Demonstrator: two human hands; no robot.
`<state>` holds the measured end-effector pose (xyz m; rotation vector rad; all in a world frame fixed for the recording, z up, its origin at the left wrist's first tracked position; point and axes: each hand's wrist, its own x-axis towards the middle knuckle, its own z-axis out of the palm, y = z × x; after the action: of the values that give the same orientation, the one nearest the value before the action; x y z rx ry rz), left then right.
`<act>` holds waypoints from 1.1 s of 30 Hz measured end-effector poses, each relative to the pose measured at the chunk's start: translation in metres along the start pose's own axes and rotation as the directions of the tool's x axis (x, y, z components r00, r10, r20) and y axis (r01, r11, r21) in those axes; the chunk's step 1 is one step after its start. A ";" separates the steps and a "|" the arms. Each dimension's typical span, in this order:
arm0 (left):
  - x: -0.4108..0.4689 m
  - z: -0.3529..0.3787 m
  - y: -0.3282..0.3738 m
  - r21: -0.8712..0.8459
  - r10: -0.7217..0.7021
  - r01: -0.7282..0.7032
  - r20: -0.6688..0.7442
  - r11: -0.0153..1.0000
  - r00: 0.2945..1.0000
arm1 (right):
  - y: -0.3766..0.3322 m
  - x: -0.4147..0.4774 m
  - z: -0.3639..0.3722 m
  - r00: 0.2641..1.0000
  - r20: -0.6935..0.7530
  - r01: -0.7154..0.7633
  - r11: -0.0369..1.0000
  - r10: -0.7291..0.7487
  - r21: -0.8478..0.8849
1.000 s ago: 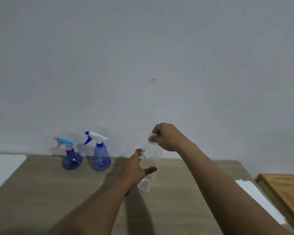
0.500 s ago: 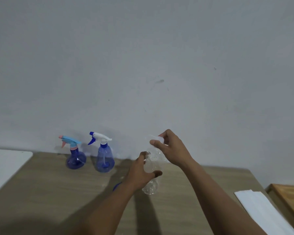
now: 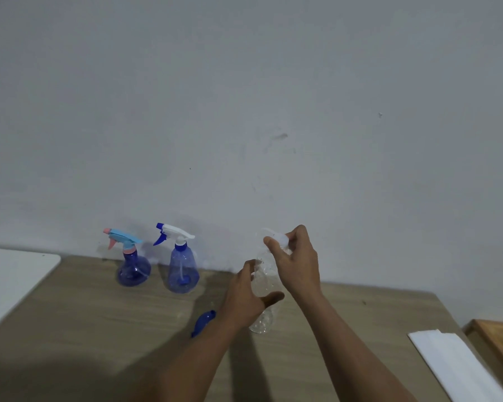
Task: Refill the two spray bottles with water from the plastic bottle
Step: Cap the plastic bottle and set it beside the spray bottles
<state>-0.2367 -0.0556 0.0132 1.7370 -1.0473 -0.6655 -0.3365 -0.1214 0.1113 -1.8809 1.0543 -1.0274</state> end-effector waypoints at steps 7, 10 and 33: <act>0.002 -0.003 -0.002 -0.011 -0.004 0.004 0.000 1.000 1.000 | 0.008 -0.001 -0.003 0.989 0.110 0.088 0.994 -0.095 0.064; 0.001 0.001 -0.001 0.032 -0.017 0.018 -0.027 0.999 0.999 | 0.006 0.001 -0.001 0.993 0.087 0.074 0.997 -0.077 0.028; -0.006 -0.017 -0.017 0.198 0.024 -0.027 0.019 0.980 1.000 | 0.051 -0.029 0.017 0.989 0.138 0.050 0.999 -0.049 -0.002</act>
<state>-0.2201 -0.0402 0.0040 1.8880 -1.1787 -0.5757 -0.3467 -0.1120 0.0521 -1.9616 0.9352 -0.9085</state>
